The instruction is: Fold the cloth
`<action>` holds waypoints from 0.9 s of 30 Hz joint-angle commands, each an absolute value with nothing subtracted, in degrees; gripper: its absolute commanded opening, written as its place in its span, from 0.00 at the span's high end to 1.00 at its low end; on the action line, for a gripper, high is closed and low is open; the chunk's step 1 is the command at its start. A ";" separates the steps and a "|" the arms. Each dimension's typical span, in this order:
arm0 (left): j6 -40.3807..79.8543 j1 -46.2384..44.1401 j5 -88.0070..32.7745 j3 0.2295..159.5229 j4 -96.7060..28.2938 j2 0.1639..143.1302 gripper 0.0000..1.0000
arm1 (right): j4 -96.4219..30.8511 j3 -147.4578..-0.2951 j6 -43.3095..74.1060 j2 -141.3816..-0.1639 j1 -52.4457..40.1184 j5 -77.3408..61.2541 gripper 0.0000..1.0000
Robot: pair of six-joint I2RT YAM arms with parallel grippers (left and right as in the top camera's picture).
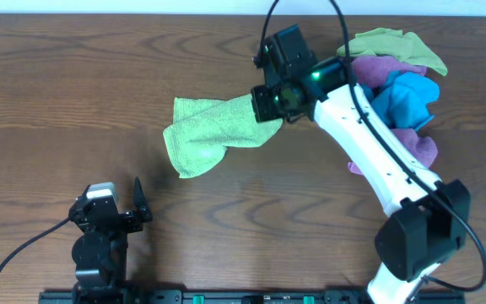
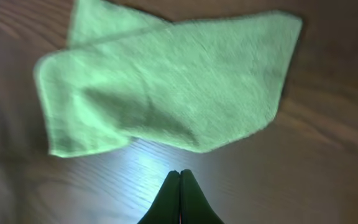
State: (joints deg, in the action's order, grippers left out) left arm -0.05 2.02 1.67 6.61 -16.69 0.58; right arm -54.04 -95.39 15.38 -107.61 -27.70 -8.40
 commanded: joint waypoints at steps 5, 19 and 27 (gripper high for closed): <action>-0.69 1.80 1.48 5.28 -17.30 0.25 0.04 | -44.38 -81.60 17.10 -108.64 -21.43 -12.25 0.92; -0.69 1.80 1.48 5.28 -17.30 0.25 0.05 | -23.88 -67.90 15.57 -109.82 -16.34 -19.53 0.84; -0.69 1.80 1.48 5.28 -17.30 0.25 0.05 | -17.85 -67.90 15.16 -113.19 -16.32 -19.53 0.77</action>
